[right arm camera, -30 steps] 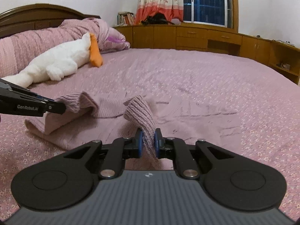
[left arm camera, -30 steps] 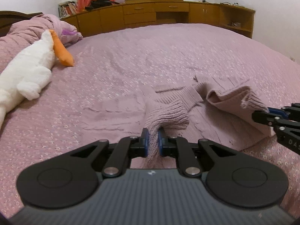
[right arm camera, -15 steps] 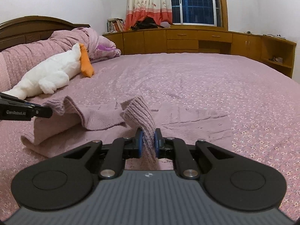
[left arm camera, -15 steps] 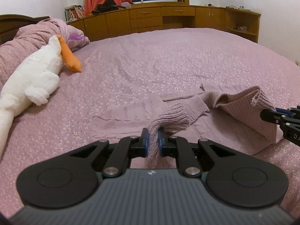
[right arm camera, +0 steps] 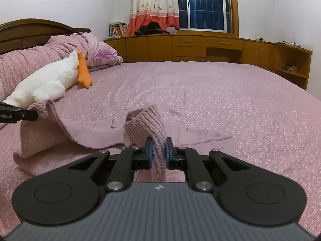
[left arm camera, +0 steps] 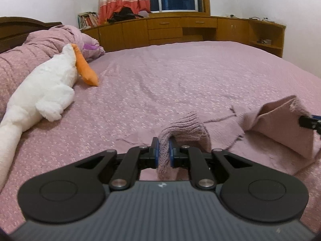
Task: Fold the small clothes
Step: 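Lift the held edges with both grippers and fold them over, then open both grippers and release the folded edge onto the cardigan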
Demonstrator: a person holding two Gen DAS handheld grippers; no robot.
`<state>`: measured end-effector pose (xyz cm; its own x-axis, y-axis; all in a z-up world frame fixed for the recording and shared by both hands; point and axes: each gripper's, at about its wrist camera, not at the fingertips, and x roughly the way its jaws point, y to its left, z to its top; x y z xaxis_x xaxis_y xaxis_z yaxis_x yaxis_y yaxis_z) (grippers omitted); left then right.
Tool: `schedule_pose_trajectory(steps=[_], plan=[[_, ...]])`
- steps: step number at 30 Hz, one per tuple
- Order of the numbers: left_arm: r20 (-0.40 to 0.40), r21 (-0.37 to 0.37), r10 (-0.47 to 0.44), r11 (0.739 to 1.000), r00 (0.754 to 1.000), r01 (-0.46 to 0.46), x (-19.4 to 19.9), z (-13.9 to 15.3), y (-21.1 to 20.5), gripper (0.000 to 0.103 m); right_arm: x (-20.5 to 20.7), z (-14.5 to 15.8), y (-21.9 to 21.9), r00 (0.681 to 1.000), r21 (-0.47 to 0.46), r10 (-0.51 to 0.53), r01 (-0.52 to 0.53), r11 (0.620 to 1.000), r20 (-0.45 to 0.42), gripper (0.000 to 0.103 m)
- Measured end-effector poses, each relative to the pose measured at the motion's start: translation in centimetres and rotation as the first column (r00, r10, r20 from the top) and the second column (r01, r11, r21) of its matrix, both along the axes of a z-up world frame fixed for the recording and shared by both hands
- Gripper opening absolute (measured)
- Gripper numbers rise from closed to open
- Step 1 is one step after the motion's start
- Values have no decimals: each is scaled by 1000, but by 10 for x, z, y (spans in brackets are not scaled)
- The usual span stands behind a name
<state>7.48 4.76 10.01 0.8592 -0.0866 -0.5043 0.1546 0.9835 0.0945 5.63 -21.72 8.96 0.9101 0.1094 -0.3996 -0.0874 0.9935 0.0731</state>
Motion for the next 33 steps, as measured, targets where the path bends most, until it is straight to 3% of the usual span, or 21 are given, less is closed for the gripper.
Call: schedule_pose_trajectory(steps=[6,11,16,20,27,31,33], plan=[[9,-5,38,999,999,-38,24,2,17,12,22,7,-17,999,-13,-34,35,999,25,13],[-36,-21,69,997,997,-70,59,-9,32,12,49,0,-35,996,-6,-86,86,996,10,13],[-101,-47,97,994,990,-102,98,-30,48,12,85,-16,-52,992,-6,-122,122,992,-38,13],[-142,-10,92,995,986,-95,122,-49,54,13,114,-30,-62,985,-22,-150,149,989,-81,13],[-203,1,94,995,975,-96,140,-76,62,16,156,-63,-75,971,-59,-173,165,985,-165,13],[-200,10,99,995,975,-99,138,-78,63,24,172,-73,-89,963,-4,-184,187,982,-198,16],[-199,4,107,994,974,-108,135,-74,67,31,173,-72,-97,959,58,-197,212,975,-202,23]])
